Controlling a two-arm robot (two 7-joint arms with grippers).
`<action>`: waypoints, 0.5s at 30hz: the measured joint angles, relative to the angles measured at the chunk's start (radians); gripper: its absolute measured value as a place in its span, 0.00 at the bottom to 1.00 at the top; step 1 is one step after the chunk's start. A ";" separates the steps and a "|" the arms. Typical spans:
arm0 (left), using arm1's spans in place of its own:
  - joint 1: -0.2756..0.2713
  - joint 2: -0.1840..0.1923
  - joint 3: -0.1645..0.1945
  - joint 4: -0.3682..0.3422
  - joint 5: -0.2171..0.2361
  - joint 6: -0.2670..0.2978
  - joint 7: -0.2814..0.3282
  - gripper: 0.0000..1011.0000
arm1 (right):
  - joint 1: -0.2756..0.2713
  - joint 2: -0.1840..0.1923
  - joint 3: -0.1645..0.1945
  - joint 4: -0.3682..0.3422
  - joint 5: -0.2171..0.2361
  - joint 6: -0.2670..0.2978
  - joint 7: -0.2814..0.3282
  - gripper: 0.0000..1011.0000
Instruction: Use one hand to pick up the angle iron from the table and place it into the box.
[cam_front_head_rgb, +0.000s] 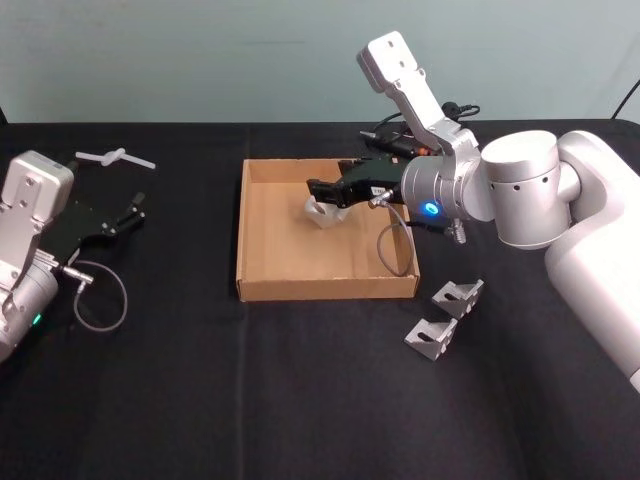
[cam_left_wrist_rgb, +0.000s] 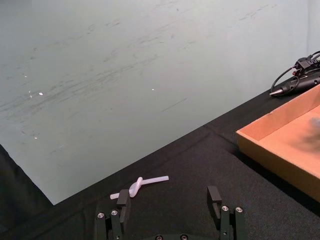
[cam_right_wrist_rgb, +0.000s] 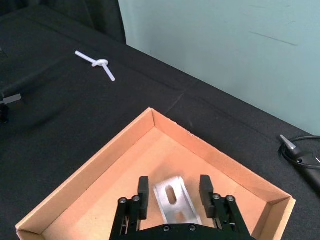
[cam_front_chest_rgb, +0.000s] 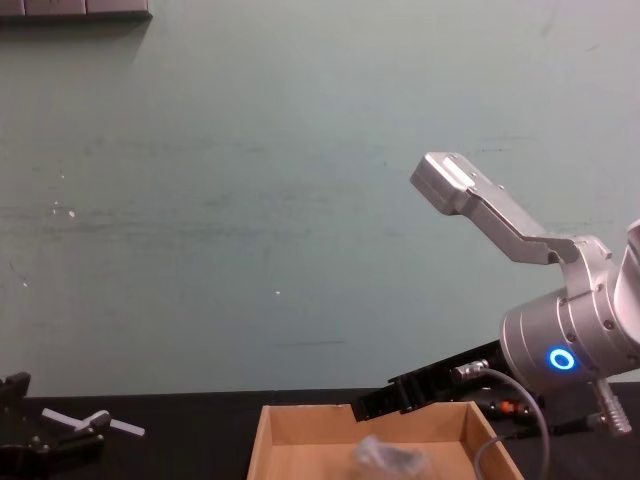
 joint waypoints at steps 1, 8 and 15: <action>0.000 0.000 0.000 0.000 0.000 0.000 0.000 0.99 | -0.001 0.000 0.000 -0.001 0.001 0.000 -0.001 0.62; 0.000 0.000 0.000 0.000 0.000 0.000 0.000 0.99 | -0.002 0.002 0.001 -0.005 0.002 0.002 -0.002 0.84; 0.000 0.000 0.000 0.000 0.000 0.000 0.000 0.99 | -0.063 0.057 0.038 -0.109 -0.004 0.008 -0.003 0.99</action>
